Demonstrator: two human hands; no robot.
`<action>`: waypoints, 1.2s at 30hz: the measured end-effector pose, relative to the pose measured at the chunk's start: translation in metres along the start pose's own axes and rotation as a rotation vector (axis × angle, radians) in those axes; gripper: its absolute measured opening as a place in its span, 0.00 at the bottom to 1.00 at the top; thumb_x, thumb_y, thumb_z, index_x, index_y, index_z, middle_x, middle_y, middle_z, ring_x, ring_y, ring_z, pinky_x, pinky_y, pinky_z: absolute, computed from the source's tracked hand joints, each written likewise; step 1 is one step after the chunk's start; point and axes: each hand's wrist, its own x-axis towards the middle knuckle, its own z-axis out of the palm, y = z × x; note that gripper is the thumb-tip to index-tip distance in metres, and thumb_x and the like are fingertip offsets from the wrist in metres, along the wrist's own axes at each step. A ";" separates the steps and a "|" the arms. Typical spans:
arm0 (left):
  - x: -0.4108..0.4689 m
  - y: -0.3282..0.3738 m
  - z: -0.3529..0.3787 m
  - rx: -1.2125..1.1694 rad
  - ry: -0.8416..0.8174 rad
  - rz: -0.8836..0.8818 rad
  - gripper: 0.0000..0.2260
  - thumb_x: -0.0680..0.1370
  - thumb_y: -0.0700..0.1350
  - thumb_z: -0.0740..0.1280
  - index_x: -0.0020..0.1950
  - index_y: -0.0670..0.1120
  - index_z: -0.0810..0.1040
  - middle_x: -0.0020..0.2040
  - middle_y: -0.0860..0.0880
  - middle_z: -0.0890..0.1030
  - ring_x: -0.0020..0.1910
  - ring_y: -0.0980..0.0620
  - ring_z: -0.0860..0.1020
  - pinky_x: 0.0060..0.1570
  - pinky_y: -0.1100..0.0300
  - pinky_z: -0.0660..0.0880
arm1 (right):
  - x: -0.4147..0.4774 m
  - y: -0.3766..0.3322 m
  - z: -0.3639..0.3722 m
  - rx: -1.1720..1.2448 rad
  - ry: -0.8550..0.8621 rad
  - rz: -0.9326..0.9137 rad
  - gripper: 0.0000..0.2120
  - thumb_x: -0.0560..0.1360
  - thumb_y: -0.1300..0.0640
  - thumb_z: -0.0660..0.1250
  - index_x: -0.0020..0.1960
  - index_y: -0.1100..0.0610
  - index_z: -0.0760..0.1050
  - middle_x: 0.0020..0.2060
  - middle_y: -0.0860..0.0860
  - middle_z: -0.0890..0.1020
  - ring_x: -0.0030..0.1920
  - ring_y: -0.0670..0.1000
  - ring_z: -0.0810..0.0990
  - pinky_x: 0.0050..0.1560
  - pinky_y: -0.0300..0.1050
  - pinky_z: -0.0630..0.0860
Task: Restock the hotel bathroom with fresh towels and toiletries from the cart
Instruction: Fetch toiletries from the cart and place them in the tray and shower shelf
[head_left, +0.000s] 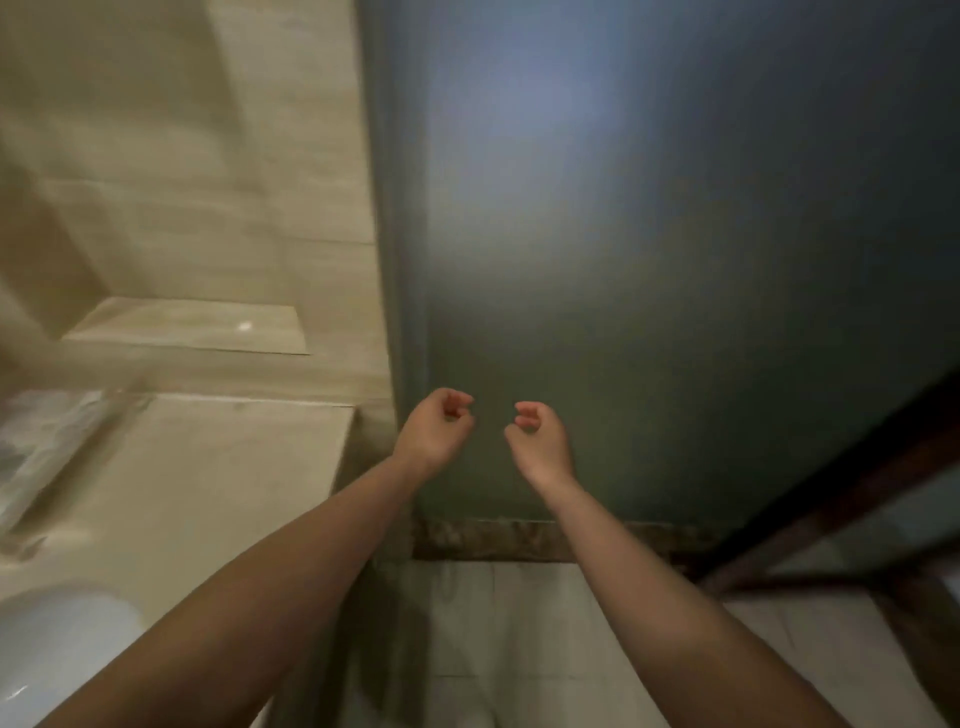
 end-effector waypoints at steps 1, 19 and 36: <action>-0.002 0.010 0.023 0.009 -0.043 0.020 0.07 0.76 0.39 0.67 0.53 0.47 0.77 0.42 0.52 0.78 0.42 0.52 0.76 0.51 0.58 0.74 | -0.003 0.012 -0.022 0.006 0.048 0.021 0.16 0.74 0.63 0.66 0.62 0.58 0.75 0.56 0.54 0.80 0.56 0.53 0.79 0.59 0.46 0.73; -0.193 0.183 0.394 -0.068 -0.670 0.241 0.09 0.75 0.36 0.67 0.54 0.44 0.77 0.43 0.48 0.77 0.40 0.53 0.76 0.44 0.59 0.71 | -0.142 0.211 -0.402 0.115 0.648 0.272 0.20 0.74 0.63 0.68 0.65 0.61 0.70 0.47 0.53 0.76 0.46 0.51 0.76 0.54 0.43 0.72; -0.236 0.306 0.641 -0.051 -1.023 0.375 0.09 0.75 0.39 0.68 0.50 0.51 0.76 0.48 0.47 0.80 0.46 0.49 0.78 0.46 0.55 0.73 | -0.148 0.284 -0.632 0.191 1.016 0.366 0.22 0.77 0.57 0.66 0.70 0.54 0.67 0.58 0.50 0.75 0.53 0.50 0.76 0.61 0.50 0.76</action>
